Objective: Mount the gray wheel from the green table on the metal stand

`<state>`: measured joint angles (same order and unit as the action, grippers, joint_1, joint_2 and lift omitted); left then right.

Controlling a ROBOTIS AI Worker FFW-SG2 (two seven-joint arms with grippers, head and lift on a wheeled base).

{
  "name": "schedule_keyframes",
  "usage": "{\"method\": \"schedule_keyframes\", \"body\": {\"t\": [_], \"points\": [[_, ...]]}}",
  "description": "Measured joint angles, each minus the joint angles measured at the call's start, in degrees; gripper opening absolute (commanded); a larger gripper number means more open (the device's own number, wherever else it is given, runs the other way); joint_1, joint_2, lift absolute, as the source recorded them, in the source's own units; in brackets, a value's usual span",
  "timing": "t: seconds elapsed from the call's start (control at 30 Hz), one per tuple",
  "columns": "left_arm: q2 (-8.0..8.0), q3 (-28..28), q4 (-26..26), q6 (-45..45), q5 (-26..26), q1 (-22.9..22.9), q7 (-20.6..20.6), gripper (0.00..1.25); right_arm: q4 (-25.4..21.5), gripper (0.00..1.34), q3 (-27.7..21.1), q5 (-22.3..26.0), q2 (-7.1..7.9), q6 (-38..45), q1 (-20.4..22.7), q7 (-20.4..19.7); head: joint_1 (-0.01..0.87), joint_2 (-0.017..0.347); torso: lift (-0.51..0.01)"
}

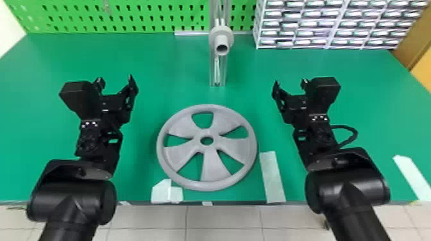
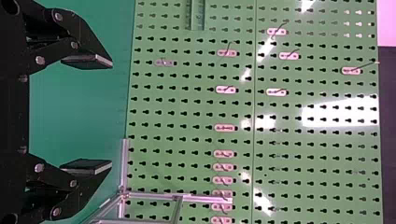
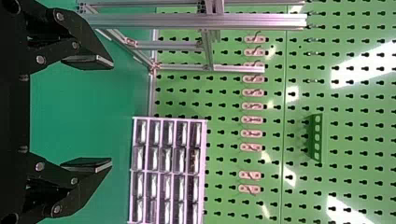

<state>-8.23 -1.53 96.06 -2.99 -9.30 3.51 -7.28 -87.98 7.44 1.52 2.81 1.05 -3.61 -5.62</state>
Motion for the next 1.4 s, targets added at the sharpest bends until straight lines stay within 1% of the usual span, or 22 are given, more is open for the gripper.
{"method": "schedule_keyframes", "body": {"t": [0.97, 1.2, 1.4], "points": [[-0.01, 0.0, 0.0, 0.0, -0.2, 0.0, 0.1, 0.75, -0.2, 0.82, 0.4, 0.3, 0.22, 0.4, -0.1, 0.0, 0.867, 0.052, -0.100], [-0.02, 0.2, 0.0, -0.1, -0.3, 0.1, 0.1, 0.76, -1.4, 0.82, 0.8, 0.6, 0.42, 3.5, -0.3, 0.0, 0.867, 0.052, -0.100], [-0.02, 0.5, 0.0, -0.1, -0.3, 0.3, 0.2, 0.75, -3.5, 0.82, 1.6, 1.0, 0.78, 9.3, -1.1, 0.1, 0.867, 0.052, -0.100]]}}
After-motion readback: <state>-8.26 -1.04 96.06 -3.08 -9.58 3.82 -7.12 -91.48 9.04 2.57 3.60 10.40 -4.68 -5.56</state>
